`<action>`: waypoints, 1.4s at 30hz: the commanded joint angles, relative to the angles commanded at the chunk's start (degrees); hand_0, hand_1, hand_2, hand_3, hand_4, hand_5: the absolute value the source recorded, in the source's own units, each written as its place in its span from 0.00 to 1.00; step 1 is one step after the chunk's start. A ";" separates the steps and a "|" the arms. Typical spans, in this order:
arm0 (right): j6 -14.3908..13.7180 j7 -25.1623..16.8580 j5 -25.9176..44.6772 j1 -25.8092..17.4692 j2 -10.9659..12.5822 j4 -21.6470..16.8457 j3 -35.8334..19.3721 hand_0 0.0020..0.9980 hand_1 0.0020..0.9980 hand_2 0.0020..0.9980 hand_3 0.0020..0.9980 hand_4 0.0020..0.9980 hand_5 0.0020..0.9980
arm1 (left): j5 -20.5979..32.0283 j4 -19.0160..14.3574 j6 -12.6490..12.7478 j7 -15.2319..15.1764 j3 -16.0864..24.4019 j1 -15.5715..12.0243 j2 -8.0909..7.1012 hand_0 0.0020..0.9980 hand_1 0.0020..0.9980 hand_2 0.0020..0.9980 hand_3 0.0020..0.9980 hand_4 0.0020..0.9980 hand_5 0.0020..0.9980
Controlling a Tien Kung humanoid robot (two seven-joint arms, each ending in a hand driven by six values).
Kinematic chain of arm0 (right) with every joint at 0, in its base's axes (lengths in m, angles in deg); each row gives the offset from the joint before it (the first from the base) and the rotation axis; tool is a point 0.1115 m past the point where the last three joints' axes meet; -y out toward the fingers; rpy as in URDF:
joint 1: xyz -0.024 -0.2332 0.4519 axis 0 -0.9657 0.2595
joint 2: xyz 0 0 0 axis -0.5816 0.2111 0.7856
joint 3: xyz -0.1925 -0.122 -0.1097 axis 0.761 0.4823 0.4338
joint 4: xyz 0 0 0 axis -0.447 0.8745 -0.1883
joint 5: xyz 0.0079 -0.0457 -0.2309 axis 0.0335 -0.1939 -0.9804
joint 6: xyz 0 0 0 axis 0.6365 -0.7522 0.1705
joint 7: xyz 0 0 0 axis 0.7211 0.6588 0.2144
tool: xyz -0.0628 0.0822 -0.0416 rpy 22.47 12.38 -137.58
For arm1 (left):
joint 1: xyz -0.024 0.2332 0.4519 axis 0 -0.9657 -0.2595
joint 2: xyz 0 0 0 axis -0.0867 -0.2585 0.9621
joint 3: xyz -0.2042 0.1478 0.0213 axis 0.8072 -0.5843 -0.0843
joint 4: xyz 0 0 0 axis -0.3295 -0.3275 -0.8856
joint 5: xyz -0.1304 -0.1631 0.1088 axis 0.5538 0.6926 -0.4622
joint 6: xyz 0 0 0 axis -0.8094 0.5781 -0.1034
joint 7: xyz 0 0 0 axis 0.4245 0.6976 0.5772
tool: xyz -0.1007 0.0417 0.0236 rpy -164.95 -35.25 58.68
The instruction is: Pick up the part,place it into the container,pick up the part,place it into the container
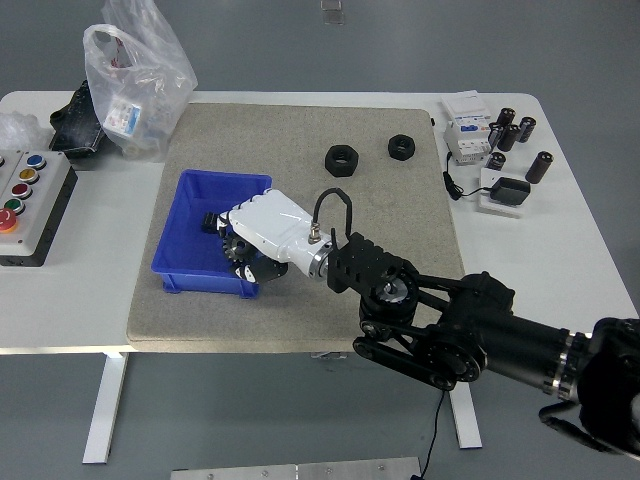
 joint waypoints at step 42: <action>-2.56 -15.37 23.51 -27.64 8.18 -12.34 -41.11 0.43 0.71 0.74 0.71 0.71 0.33 | -3.98 0.00 -0.36 -0.36 3.28 -0.55 0.46 0.67 0.66 0.63 0.77 0.63 0.21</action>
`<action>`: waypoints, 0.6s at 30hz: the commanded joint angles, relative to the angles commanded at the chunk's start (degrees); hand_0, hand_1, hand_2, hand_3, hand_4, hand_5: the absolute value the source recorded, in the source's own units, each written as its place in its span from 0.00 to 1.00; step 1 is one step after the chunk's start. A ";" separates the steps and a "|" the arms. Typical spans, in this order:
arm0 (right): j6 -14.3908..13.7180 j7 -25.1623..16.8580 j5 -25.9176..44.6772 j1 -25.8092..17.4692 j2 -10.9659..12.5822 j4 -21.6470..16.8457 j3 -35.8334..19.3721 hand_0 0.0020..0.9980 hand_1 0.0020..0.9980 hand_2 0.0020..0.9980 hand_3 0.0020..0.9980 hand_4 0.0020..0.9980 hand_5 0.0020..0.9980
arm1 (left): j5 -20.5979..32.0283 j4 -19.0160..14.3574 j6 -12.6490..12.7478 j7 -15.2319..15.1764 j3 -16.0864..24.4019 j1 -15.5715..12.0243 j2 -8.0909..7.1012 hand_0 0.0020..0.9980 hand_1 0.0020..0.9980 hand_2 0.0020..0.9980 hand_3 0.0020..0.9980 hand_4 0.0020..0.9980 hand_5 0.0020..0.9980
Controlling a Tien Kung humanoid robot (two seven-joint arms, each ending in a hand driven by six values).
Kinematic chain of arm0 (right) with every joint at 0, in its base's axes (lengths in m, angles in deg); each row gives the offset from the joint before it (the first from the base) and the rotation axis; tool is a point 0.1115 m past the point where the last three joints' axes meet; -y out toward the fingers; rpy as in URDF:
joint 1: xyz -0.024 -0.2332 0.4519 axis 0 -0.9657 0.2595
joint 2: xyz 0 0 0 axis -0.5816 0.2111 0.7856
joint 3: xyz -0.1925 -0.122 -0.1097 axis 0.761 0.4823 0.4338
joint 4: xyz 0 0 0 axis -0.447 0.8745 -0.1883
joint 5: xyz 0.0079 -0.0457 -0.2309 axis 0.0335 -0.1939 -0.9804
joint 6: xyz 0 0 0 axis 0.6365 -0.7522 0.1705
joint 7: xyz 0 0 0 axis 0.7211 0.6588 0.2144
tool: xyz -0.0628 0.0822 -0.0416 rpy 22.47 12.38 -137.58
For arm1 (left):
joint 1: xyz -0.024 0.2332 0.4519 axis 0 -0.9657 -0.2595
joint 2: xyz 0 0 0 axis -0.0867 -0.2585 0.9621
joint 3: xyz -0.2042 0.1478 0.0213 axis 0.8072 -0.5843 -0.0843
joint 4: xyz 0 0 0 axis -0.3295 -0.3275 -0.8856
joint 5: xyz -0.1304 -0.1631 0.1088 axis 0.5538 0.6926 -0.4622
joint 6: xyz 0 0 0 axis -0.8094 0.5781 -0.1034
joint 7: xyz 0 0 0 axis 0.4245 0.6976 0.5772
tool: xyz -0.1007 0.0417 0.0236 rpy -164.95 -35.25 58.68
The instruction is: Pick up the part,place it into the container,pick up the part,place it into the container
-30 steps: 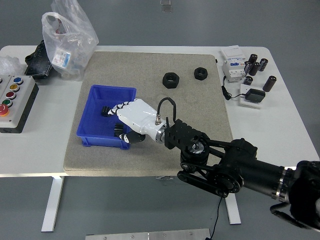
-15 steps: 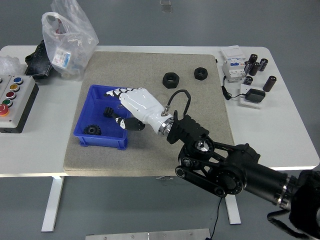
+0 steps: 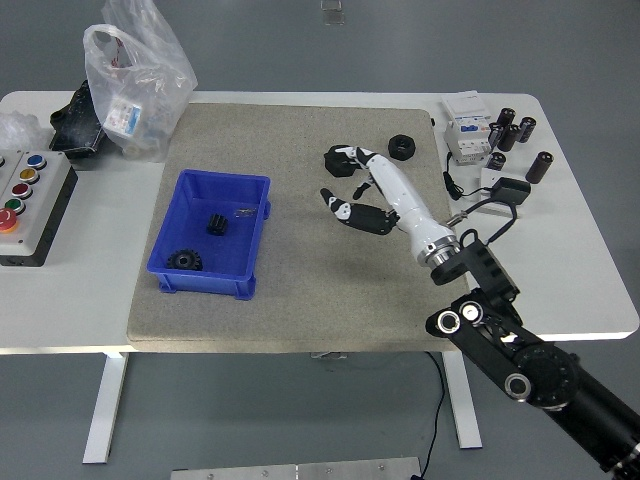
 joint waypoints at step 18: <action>3.73 -11.52 20.22 -13.81 -1.23 1.42 -15.86 0.47 0.69 0.71 0.70 0.77 0.40 | 2.28 0.00 -0.42 -2.02 -2.95 -0.94 0.30 0.67 0.66 0.63 0.76 0.63 0.21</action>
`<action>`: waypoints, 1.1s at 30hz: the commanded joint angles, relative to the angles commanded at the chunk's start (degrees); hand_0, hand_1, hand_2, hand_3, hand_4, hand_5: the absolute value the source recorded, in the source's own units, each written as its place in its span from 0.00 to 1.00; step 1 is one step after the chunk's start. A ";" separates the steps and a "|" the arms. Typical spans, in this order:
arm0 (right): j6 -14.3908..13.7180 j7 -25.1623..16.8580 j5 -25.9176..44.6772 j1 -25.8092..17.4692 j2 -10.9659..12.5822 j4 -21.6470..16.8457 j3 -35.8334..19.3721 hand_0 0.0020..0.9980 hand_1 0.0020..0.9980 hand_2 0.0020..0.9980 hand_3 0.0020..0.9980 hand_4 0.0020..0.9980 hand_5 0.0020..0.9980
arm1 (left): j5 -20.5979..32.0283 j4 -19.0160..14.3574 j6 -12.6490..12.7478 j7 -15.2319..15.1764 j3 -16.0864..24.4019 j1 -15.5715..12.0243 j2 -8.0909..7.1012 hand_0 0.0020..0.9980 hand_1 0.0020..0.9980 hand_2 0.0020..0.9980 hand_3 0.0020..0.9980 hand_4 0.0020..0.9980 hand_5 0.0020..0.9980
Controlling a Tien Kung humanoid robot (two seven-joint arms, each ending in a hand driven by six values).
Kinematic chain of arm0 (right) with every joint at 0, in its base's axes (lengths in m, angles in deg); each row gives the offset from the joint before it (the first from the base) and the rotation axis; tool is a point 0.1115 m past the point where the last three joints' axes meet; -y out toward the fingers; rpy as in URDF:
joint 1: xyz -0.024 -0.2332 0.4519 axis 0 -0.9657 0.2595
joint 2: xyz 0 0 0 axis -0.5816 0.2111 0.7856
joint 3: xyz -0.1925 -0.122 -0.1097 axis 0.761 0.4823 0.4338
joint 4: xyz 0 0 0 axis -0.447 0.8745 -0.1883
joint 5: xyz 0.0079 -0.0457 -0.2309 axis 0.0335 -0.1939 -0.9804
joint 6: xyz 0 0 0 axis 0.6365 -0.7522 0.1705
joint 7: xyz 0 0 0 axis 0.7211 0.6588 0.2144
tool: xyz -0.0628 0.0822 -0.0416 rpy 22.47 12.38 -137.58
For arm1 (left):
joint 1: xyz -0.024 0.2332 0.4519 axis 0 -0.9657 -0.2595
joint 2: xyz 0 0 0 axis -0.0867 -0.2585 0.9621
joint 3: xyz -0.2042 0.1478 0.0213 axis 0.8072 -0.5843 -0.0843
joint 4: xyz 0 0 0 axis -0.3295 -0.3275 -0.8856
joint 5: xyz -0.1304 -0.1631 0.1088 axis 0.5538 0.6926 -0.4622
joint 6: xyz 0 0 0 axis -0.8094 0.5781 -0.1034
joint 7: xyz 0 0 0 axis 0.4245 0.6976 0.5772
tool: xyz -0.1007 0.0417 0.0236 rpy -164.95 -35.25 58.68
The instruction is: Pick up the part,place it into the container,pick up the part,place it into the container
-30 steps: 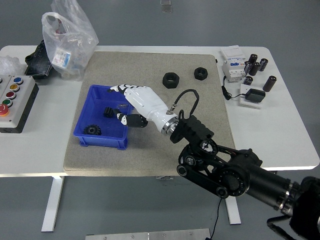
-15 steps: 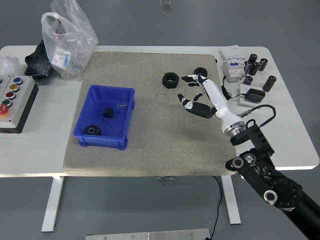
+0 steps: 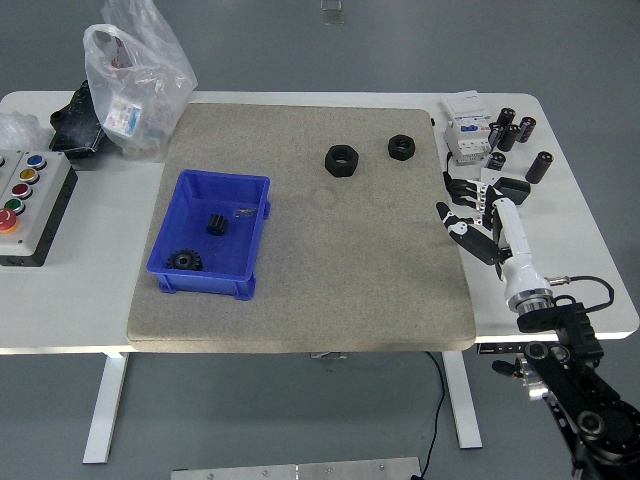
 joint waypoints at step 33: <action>1.36 -2.50 15.95 -0.24 -0.73 -0.41 -2.07 0.48 0.65 0.69 0.66 0.77 0.45 | 1.61 0.00 -0.28 -2.47 -2.84 1.05 1.60 0.67 0.66 0.63 0.77 0.63 0.21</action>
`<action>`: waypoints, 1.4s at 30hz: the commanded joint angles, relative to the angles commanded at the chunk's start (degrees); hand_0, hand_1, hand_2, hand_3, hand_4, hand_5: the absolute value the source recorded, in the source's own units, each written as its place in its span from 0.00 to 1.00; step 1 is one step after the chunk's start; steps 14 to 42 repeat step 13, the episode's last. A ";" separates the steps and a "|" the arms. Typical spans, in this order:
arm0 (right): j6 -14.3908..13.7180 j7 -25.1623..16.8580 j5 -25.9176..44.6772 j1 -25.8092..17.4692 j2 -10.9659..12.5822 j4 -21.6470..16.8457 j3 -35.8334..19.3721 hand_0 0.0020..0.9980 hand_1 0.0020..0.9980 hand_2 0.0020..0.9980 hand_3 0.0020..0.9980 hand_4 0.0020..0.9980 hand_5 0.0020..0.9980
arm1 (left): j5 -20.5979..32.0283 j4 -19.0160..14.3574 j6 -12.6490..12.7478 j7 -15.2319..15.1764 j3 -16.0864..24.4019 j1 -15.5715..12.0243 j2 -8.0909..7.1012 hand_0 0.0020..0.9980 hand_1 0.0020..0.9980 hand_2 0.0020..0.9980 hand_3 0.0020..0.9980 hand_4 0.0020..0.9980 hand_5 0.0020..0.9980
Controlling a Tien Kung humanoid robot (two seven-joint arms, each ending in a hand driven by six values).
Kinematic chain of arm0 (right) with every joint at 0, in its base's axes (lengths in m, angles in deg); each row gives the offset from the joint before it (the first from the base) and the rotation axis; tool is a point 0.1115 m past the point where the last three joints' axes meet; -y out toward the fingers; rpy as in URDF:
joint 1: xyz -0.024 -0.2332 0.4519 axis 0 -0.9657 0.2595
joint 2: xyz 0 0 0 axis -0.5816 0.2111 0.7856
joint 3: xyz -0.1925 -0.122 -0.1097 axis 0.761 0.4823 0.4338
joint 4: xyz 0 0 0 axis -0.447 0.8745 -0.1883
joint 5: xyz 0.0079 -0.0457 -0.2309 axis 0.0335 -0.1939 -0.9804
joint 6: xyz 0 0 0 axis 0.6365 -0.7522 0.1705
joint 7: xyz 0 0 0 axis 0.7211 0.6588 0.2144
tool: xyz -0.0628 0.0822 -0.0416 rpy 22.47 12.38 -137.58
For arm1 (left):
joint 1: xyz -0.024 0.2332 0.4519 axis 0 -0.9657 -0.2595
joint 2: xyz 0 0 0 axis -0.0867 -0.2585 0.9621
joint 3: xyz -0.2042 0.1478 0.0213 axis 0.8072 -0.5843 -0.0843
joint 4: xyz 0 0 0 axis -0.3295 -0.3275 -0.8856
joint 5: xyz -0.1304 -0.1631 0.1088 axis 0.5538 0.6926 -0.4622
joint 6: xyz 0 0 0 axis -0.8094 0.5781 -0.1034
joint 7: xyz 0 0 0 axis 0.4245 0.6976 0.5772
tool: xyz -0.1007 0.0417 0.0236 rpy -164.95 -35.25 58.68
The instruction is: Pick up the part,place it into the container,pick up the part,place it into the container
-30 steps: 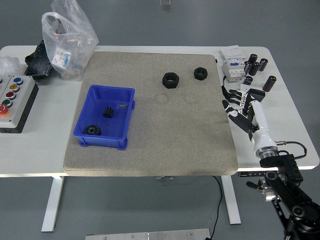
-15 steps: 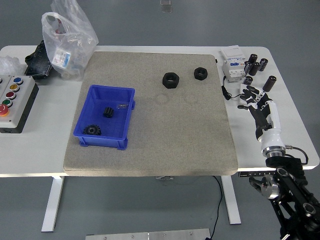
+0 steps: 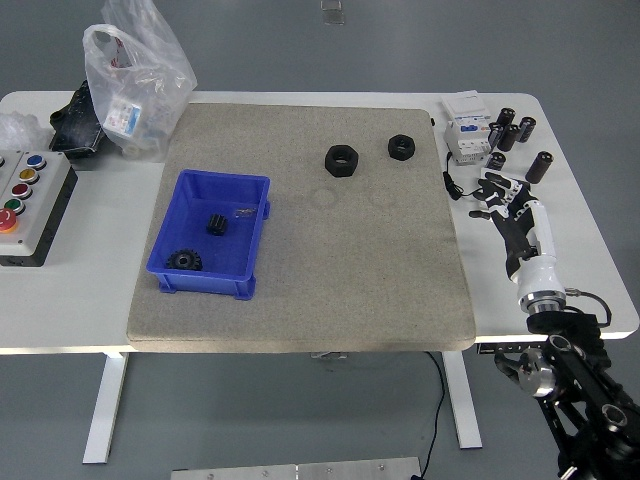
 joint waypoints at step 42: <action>0.32 0.17 -1.79 -0.16 -0.75 -0.49 -1.09 0.49 0.65 0.68 0.66 0.77 0.46 | -0.14 0.00 0.53 2.31 1.86 0.40 -1.07 0.67 0.66 0.63 0.76 0.64 0.21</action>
